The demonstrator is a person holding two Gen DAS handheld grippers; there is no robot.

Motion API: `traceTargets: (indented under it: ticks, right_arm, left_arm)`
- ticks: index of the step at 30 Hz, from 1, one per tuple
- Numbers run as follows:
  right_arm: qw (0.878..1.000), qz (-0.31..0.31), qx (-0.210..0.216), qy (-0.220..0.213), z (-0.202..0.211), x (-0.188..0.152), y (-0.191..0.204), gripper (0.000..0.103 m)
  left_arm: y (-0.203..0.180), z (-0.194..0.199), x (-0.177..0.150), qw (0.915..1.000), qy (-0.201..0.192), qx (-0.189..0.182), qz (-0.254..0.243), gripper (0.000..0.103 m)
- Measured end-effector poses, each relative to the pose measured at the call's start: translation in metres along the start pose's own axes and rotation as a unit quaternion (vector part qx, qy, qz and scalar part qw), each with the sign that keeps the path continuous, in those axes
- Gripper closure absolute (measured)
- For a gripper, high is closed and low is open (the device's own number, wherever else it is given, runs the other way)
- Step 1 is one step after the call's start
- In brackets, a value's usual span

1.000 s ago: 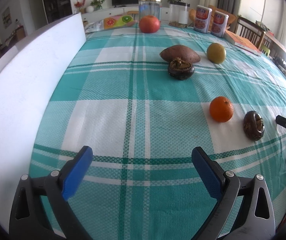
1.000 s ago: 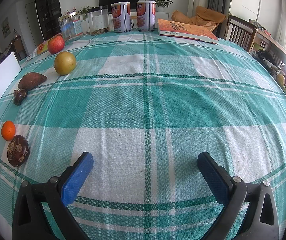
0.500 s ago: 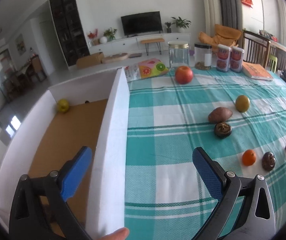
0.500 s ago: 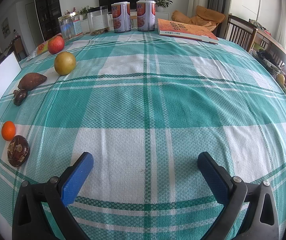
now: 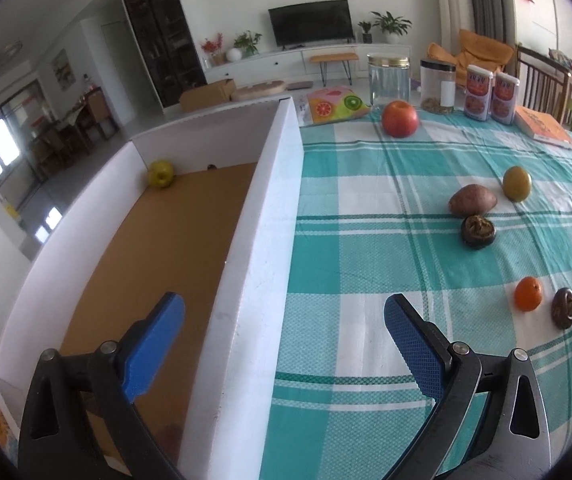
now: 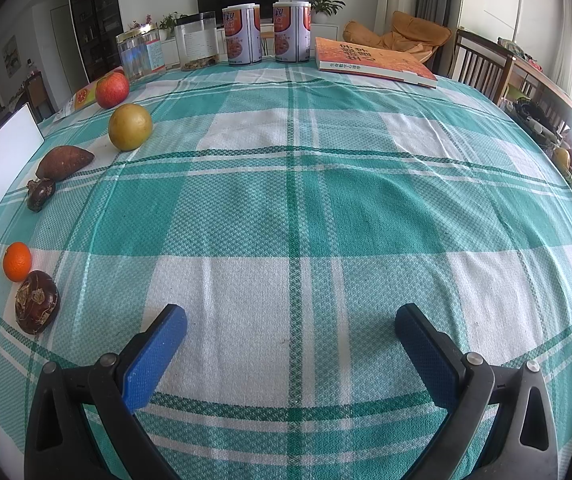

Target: Organize fruits

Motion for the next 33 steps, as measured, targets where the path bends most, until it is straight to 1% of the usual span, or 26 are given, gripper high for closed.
traceTargets:
  ticks: [4, 6, 7, 9, 11, 12, 14, 16, 18, 20, 23, 26, 31, 33]
  right_arm:
    - [1.000, 0.000, 0.000, 0.000, 0.000, 0.000, 0.000, 0.000]
    - [1.000, 0.000, 0.000, 0.000, 0.000, 0.000, 0.000, 0.000]
    - [1.000, 0.000, 0.000, 0.000, 0.000, 0.000, 0.000, 0.000]
    - [1.000, 0.000, 0.000, 0.000, 0.000, 0.000, 0.000, 0.000]
    - [1.000, 0.000, 0.000, 0.000, 0.000, 0.000, 0.000, 0.000]
    - [1.000, 0.000, 0.000, 0.000, 0.000, 0.000, 0.000, 0.000]
    - [1.000, 0.000, 0.000, 0.000, 0.000, 0.000, 0.000, 0.000]
    - [1.000, 0.000, 0.000, 0.000, 0.000, 0.000, 0.000, 0.000]
    - [1.000, 0.000, 0.000, 0.000, 0.000, 0.000, 0.000, 0.000]
    - [1.000, 0.000, 0.000, 0.000, 0.000, 0.000, 0.000, 0.000]
    - [1.000, 0.000, 0.000, 0.000, -0.001, 0.000, 0.000, 0.000]
    - [1.000, 0.000, 0.001, 0.000, 0.000, 0.000, 0.000, 0.000]
    - [1.000, 0.000, 0.000, 0.000, -0.001, 0.001, 0.000, 0.000]
    - [1.000, 0.000, 0.000, 0.000, -0.001, 0.001, 0.000, 0.000]
  left_arm:
    - [0.005, 0.002, 0.000, 0.9999, -0.002, -0.003, 0.014, 0.002]
    - [0.010, 0.006, 0.003, 0.9994, -0.006, 0.007, 0.034, 0.002]
    - [0.012, 0.011, 0.004, 0.9987, -0.014, 0.014, 0.048, 0.002]
    - [0.009, 0.029, 0.005, 0.9959, -0.053, 0.032, 0.065, 0.002]
    - [-0.002, 0.050, 0.006, 0.9928, -0.095, 0.047, 0.055, 0.002]
    - [-0.011, 0.057, 0.007, 0.9921, -0.108, 0.043, 0.048, 0.002]
    - [-0.027, 0.065, 0.007, 0.9925, -0.115, 0.019, 0.037, 0.001]
    - [-0.043, 0.062, 0.006, 0.9942, -0.099, -0.025, 0.031, 0.001]
    - [-0.060, 0.049, 0.002, 0.9951, -0.070, -0.064, 0.027, 0.001]
    - [-0.075, 0.031, -0.007, 0.9951, -0.038, -0.089, 0.023, 0.001]
    - [-0.090, 0.006, -0.024, 0.9926, -0.010, -0.117, 0.029, 0.001]
    - [-0.094, -0.020, -0.038, 0.9902, 0.014, -0.130, 0.050, 0.002]
    - [-0.094, -0.040, -0.058, 0.9923, 0.028, -0.109, 0.051, 0.002]
    - [-0.093, -0.044, -0.065, 0.9922, 0.033, -0.110, 0.049, 0.002]
Point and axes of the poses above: each gripper's, at about its wrist camera, not at the fingertips, and z roughly against the way its jaws point, y to its left, x to its top, the point moved 2 cm from there along -z, roughly the way its jaws point, and after that the axes turned 11 degrees about -x, right-handed, at the moved point
